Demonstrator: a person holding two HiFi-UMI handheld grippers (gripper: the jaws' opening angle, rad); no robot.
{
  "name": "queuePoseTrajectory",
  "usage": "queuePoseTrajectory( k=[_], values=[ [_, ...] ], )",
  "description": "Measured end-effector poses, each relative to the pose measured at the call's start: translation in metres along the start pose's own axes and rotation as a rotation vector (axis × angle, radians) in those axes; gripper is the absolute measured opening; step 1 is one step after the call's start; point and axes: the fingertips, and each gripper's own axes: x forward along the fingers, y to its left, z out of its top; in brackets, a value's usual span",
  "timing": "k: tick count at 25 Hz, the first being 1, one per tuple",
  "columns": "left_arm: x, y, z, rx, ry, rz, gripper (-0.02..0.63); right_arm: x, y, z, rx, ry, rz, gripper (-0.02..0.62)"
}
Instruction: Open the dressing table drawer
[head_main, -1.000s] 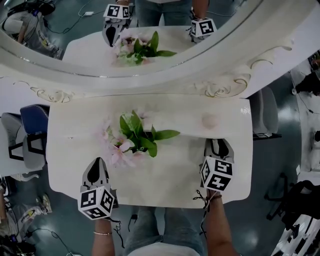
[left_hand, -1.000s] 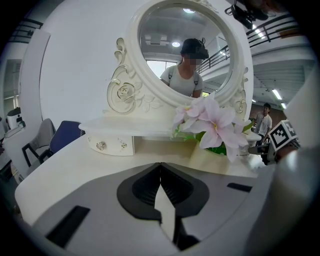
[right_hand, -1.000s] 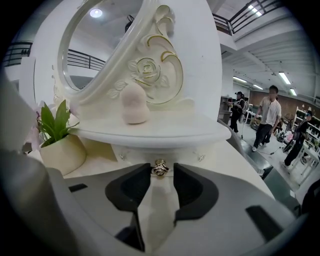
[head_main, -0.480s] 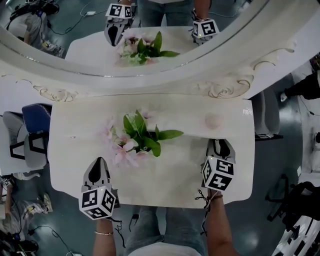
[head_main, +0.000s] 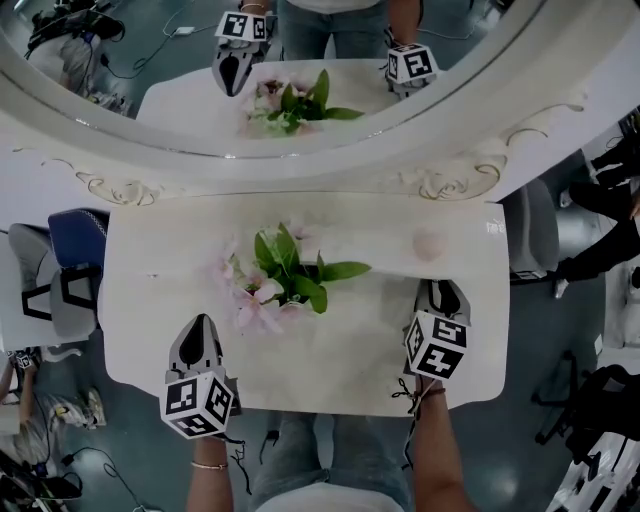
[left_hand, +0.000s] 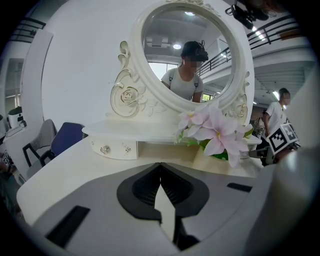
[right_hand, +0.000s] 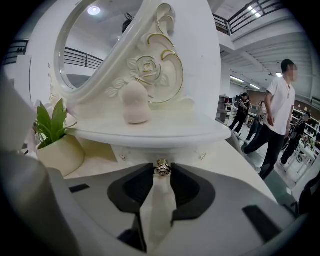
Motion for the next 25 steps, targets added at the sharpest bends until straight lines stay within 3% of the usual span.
queuePoseTrajectory(
  k=[25],
  values=[
    [-0.0056, -0.0014, 0.0037, 0.011, -0.006, -0.019, 0.018, -0.0090, -0.0015, -0.0075, -0.009, -0.006, 0.023, 0.106]
  ],
)
